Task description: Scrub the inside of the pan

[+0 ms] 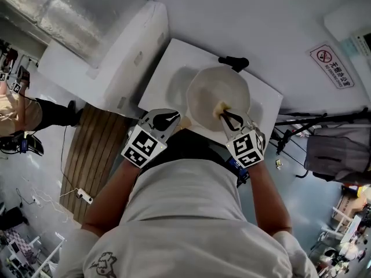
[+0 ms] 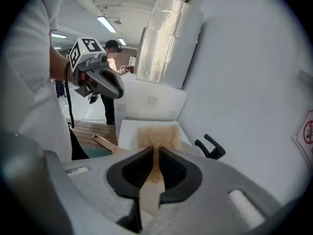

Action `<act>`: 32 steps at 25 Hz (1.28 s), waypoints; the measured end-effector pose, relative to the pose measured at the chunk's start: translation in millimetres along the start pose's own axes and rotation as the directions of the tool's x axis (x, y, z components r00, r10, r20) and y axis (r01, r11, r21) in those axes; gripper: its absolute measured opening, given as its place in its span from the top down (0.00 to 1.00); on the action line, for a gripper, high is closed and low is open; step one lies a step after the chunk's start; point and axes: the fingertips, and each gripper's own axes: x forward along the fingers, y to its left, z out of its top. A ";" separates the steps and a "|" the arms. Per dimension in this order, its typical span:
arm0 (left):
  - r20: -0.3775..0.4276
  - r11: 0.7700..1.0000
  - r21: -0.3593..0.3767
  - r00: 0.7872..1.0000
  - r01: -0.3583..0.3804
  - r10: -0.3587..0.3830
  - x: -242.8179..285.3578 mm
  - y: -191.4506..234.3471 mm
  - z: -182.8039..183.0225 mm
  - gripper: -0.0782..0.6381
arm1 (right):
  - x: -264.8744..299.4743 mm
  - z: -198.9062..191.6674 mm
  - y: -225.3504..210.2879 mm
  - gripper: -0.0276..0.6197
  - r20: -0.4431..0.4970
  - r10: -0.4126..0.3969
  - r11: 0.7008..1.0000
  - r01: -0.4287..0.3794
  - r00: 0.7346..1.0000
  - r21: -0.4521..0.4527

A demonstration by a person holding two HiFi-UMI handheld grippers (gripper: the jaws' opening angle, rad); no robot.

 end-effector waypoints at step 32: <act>0.096 0.970 -0.116 0.970 -0.212 0.223 -13.5 -284.1 74.6 0.89 | -262.0 -114.1 26.3 0.90 0.433 0.141 0.967 -0.217 0.890 0.132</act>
